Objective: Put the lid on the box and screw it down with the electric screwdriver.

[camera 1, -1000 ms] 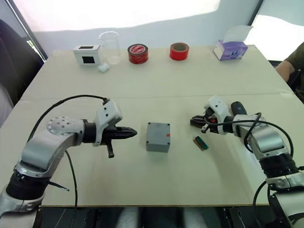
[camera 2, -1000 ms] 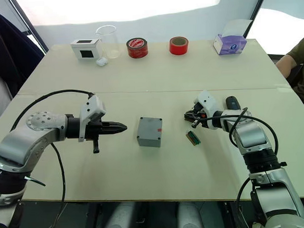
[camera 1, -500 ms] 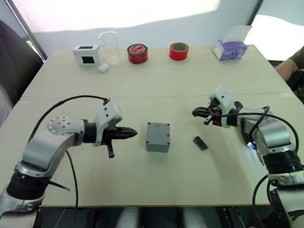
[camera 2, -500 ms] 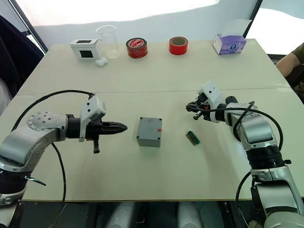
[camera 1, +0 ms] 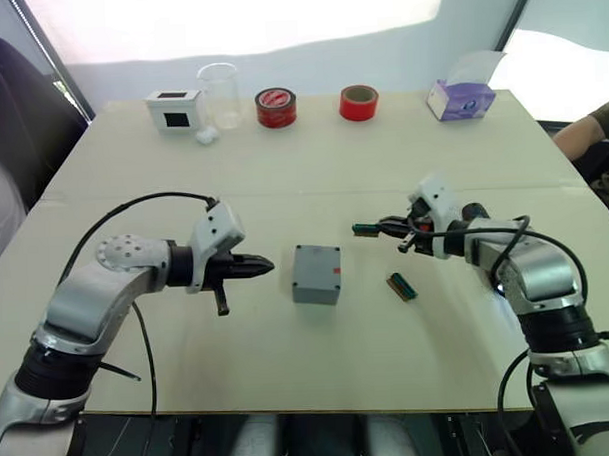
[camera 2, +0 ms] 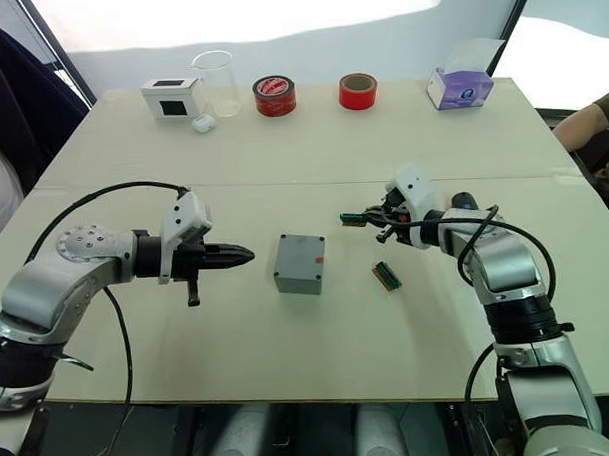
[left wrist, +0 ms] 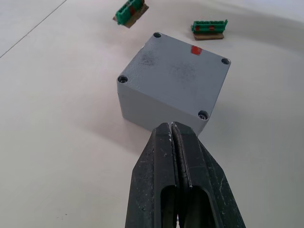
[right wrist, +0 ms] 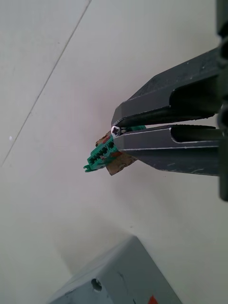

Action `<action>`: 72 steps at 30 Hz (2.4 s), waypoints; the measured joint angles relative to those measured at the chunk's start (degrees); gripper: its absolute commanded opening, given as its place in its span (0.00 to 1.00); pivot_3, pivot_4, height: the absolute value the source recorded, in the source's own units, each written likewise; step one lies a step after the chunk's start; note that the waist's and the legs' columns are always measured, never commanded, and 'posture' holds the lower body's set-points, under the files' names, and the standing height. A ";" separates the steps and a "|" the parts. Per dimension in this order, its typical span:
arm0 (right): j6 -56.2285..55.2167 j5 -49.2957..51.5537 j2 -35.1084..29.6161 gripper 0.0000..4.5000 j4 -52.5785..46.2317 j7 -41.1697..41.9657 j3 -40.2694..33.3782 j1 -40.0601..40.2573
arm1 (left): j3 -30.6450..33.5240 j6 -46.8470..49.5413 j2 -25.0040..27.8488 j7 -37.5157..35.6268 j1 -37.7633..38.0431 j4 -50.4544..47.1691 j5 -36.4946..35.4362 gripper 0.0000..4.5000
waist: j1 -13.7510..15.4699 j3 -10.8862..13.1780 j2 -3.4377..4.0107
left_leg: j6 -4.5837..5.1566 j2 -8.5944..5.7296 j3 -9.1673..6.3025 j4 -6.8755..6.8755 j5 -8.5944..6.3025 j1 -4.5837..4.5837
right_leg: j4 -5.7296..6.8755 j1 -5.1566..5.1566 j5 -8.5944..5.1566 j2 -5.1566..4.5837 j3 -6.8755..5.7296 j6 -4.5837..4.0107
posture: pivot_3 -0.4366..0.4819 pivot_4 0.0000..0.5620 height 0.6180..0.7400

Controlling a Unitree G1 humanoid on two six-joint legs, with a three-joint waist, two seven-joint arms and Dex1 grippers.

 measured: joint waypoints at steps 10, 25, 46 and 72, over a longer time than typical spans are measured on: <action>-2.01 -2.27 1.51 0.00 4.15 -1.11 0.46 0.87 | -0.06 -0.17 -0.04 0.97 0.24 0.00 0.66 0.00 | -0.14 -0.01 0.00 | -0.01 0.00 0.00 0.00 0.00 0.01 | 0.01 0.01 0.00 0.01 0.00 0.00 | 0.48 0.27 1.00; 2.04 8.18 3.30 0.00 -3.07 0.47 -6.61 3.90 | -1.17 -0.92 -0.53 1.20 0.54 0.02 0.75 0.00 | -0.15 0.00 0.01 | 0.00 0.00 0.00 0.00 0.00 0.01 | 0.02 0.00 0.00 0.01 0.02 0.00 | 0.48 0.27 1.00; 2.59 10.07 3.56 0.00 -15.05 1.63 1.72 6.10 | 0.14 1.39 0.78 1.28 1.23 -2.43 -3.03 0.00 | 0.06 0.00 0.01 | 0.01 0.00 -0.01 0.00 -0.01 0.01 | 0.02 -0.01 0.00 0.01 0.01 0.00 | 0.48 0.27 1.00; 1.54 8.01 4.64 0.00 -12.90 1.05 3.08 5.12 | 0.12 1.35 0.78 2.05 1.28 -2.40 -2.99 0.00 | 0.03 0.00 0.01 | 0.01 0.00 -0.01 0.00 0.00 0.01 | 0.03 -0.01 0.00 0.01 0.01 0.00 | 0.48 0.27 1.00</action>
